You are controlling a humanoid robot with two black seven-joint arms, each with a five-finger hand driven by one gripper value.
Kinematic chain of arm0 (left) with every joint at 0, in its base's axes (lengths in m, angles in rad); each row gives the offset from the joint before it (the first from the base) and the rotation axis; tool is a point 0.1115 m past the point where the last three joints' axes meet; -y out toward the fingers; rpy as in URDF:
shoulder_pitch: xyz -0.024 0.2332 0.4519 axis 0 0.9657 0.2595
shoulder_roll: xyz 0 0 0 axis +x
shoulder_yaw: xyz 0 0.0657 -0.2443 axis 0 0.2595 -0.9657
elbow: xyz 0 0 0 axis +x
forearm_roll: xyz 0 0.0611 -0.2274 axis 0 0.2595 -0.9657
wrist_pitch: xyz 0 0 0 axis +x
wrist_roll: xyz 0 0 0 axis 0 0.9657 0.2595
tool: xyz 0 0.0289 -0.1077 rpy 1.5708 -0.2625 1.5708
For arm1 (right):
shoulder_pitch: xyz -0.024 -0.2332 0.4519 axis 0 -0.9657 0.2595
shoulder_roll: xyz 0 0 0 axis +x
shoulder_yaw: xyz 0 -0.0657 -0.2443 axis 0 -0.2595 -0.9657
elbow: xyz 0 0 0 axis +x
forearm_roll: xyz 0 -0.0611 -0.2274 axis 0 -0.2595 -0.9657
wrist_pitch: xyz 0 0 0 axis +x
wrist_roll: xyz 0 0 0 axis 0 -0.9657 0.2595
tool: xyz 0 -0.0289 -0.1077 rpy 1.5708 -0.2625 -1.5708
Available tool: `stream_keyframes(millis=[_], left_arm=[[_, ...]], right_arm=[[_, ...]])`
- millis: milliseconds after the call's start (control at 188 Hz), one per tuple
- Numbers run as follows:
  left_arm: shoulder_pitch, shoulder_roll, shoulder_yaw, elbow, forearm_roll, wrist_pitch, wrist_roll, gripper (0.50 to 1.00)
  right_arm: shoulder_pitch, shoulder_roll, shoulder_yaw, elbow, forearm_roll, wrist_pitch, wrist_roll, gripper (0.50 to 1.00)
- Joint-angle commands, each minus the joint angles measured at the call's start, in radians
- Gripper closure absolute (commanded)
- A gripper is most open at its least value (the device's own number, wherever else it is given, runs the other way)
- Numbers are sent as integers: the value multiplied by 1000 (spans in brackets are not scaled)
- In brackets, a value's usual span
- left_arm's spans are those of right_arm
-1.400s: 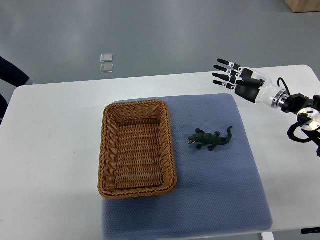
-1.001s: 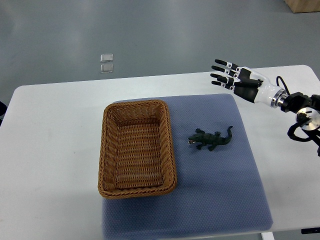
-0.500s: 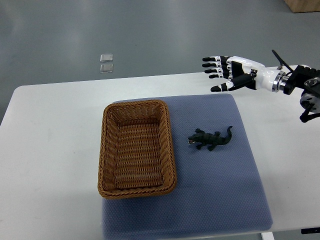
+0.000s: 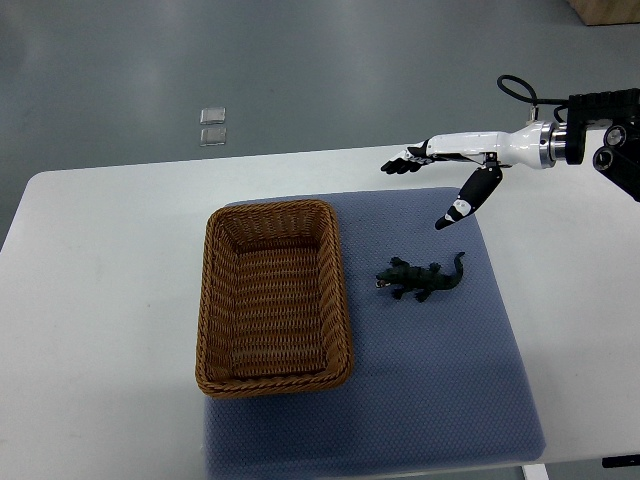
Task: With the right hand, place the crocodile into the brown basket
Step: 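Lower the right hand onto the crocodile with fingers open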
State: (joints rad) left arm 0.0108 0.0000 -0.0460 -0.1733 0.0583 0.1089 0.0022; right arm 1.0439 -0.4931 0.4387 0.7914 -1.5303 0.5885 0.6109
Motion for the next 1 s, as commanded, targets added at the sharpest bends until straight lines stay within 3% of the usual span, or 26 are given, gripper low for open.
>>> stream_keyframes(millis=[0, 154, 287, 735, 995], left_arm=[[0, 0, 0, 0, 0, 0, -1, 500], [0, 0, 0, 0, 0, 0, -1, 500], [0, 0, 0, 0, 0, 0, 1, 500], [0, 0, 0, 0, 0, 0, -1, 500], [0, 0, 0, 0, 0, 0, -1, 500]], right_arm=[[21, -4, -70, 46, -106, -39, 0, 576], [77, -58, -288, 149, -140, -190, 0, 576], [119, -56, -423, 157, -140, -308, 0, 576], [88, -44, -436, 216, -114, -314, 0, 576], [38, -32, -437, 215, -122, -369, 0, 576]])
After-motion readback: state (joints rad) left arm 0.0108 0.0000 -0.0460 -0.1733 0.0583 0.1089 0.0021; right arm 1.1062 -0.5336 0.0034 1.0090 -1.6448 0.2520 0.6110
